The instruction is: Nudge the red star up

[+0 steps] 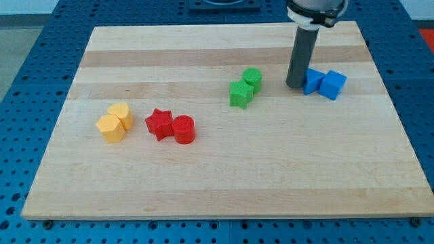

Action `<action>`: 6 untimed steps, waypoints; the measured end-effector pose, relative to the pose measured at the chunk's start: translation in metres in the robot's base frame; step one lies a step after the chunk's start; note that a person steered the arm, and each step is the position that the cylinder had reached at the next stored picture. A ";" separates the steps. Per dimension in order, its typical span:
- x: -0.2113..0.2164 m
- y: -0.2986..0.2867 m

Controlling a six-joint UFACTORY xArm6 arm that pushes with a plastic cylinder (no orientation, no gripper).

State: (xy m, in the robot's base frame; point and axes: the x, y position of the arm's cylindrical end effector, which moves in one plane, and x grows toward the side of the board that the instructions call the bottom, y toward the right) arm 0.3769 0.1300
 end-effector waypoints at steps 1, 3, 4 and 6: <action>0.000 0.000; 0.041 -0.016; 0.082 -0.024; 0.169 -0.129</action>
State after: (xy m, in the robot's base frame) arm 0.5461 0.0007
